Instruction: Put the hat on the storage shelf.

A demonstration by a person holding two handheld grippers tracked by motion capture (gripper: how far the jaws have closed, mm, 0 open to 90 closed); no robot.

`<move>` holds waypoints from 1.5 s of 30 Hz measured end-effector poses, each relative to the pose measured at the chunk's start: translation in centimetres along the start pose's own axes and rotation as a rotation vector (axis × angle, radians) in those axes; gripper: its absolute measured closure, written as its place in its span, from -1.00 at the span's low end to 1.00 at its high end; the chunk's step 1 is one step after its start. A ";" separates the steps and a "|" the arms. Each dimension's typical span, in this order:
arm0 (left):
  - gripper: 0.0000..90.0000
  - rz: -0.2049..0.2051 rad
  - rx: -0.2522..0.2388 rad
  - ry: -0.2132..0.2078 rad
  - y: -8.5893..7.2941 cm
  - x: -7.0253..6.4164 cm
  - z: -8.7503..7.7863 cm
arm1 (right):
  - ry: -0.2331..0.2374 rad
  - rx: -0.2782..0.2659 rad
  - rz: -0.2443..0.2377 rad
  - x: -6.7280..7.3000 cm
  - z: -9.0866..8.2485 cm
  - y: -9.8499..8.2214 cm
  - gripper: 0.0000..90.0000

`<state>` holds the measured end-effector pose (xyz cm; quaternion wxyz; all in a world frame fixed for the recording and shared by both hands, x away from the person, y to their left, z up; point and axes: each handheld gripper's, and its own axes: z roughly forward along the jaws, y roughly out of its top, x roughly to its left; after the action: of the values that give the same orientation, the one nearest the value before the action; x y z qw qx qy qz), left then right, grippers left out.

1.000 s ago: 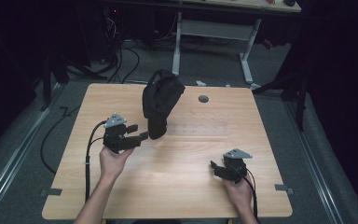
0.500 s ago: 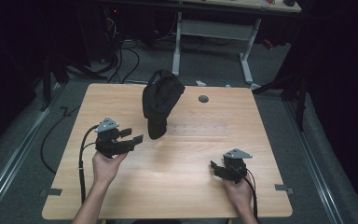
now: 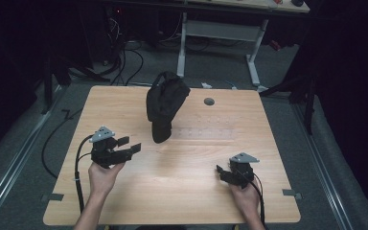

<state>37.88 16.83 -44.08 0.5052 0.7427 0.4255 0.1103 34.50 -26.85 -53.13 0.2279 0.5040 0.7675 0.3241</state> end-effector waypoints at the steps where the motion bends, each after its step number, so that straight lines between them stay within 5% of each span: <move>1: -0.15 -0.002 0.000 0.002 -0.1 0.0 -0.1 | 0.000 0.000 0.000 0.0 0.0 0.0 -0.18; 34: -0.19 -0.044 0.043 0.033 -4.3 0.5 -0.3 | 0.001 0.000 0.001 0.0 0.0 0.0 -0.18; 39: -0.21 -0.030 0.063 0.062 -5.3 0.5 0.2 | 0.001 0.000 0.001 0.0 0.0 0.0 -0.18; 45: -0.25 0.023 0.133 0.160 -7.5 0.7 1.8 | 0.001 0.000 0.003 0.0 0.0 0.0 -0.18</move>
<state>35.47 17.16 -51.47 0.4179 0.7683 0.4622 0.1467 34.48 -26.81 -53.12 0.2271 0.5049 0.7670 0.3244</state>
